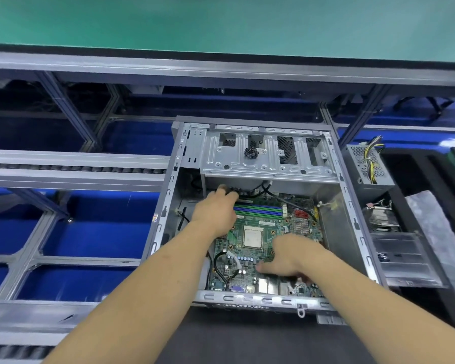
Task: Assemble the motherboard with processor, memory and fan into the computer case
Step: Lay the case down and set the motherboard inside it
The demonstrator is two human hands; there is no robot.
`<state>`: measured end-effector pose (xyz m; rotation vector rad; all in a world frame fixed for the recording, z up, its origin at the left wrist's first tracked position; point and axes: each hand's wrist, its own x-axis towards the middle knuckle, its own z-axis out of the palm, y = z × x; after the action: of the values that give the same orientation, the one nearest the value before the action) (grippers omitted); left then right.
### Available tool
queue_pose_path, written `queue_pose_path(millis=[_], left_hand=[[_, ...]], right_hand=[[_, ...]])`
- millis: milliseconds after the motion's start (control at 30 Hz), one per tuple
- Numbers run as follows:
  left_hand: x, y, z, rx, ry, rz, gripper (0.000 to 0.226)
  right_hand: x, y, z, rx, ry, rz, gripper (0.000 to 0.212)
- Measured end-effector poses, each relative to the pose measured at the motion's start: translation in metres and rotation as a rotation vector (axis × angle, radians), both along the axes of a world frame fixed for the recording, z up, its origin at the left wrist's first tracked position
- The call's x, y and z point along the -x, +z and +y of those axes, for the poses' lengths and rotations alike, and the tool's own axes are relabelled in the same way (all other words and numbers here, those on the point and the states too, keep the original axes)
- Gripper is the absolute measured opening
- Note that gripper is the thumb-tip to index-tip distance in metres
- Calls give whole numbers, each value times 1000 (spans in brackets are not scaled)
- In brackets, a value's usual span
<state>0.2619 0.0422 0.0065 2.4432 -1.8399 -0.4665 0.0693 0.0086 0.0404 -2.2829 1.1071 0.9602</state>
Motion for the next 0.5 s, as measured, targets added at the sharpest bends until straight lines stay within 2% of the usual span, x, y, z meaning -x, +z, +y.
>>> queue_pose_path(millis=[133, 233, 267, 333, 500], left_hand=[[-1, -2, -1, 6, 39, 25, 45], [-1, -3, 0, -39, 27, 51, 47], [-2, -4, 0, -49, 31, 56, 48], [-2, -4, -1, -56, 38, 74, 47], [-5, -5, -1, -6, 14, 96, 28]], right_hand=[[-14, 1, 17, -162, 63, 66, 74], [-16, -1, 19, -229, 57, 91, 43], [-16, -1, 18, -248, 29, 101, 40], [-17, -2, 17, -286, 8, 124, 35], [-12, -3, 15, -329, 72, 195, 37]])
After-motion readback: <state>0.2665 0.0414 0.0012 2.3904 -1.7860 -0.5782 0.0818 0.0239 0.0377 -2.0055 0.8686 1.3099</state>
